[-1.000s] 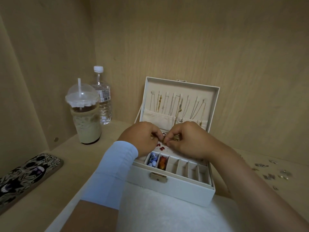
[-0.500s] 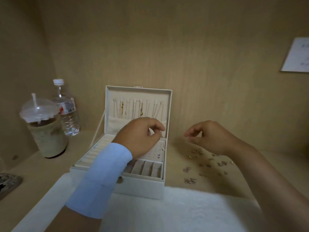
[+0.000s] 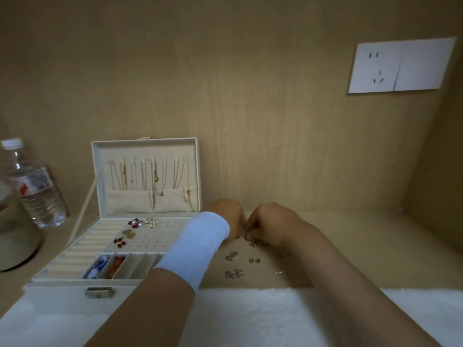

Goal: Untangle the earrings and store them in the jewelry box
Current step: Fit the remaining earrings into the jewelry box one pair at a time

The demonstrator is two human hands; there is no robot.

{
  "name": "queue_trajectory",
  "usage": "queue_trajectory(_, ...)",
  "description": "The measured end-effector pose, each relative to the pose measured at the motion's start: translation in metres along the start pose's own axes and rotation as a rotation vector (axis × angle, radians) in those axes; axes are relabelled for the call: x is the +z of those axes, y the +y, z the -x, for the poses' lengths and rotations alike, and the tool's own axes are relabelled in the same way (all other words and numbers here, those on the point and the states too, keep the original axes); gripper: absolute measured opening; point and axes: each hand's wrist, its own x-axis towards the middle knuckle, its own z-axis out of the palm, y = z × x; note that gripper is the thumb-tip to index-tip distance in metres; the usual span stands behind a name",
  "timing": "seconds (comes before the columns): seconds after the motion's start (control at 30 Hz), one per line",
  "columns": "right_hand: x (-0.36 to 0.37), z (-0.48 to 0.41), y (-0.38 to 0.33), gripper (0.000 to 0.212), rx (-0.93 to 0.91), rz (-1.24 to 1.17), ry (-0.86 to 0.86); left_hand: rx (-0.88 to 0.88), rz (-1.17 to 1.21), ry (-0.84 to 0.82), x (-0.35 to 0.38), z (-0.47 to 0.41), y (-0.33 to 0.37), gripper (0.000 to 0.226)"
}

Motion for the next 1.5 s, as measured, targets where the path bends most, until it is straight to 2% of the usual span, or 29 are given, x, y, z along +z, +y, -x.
queue_trajectory(0.23, 0.004, -0.001, 0.003, 0.011, 0.038, -0.03, 0.02, -0.059, 0.038, 0.034, 0.018, -0.011, 0.0, 0.016)
queue_trajectory(0.4, -0.002, 0.001, 0.001, 0.014, 0.04, -0.088, 0.083, -0.026, 0.112, 0.132, 0.01, -0.001, -0.004, 0.019)
queue_trajectory(0.5, -0.004, -0.002, -0.005, 0.012, 0.019, -0.225, 0.112, 0.001, 0.18, 0.224, -0.007, 0.016, -0.015, 0.017)
queue_trajectory(0.63, -0.007, -0.001, -0.024, 0.003, -0.077, -0.475, 0.185, 0.033, 0.402, 0.33, -0.024, 0.047, -0.041, 0.008)
queue_trajectory(0.73, -0.01, 0.004, -0.046, 0.01, -0.143, -0.675, 0.214, 0.037, 0.524, 0.397, -0.032, 0.071, -0.065, 0.005)
queue_trajectory(0.93, -0.011, 0.013, -0.094, 0.009, -0.242, -0.792, 0.192, 0.067, 0.665, 0.397, -0.04, 0.113, -0.107, 0.011)
queue_trajectory(1.1, -0.009, 0.015, -0.141, 0.009, -0.3, -0.66, 0.103, -0.007, 0.739, 0.471, -0.04, 0.141, -0.153, 0.009)
queue_trajectory(1.33, 0.0, 0.013, -0.192, 0.01, -0.362, -0.383, -0.046, 0.051, 0.757, 0.582, -0.024, 0.155, -0.188, 0.01)
queue_trajectory(1.5, 0.006, 0.015, -0.199, 0.004, -0.36, -0.228, -0.166, 0.041, 0.8, 0.559, -0.014, 0.149, -0.194, 0.01)
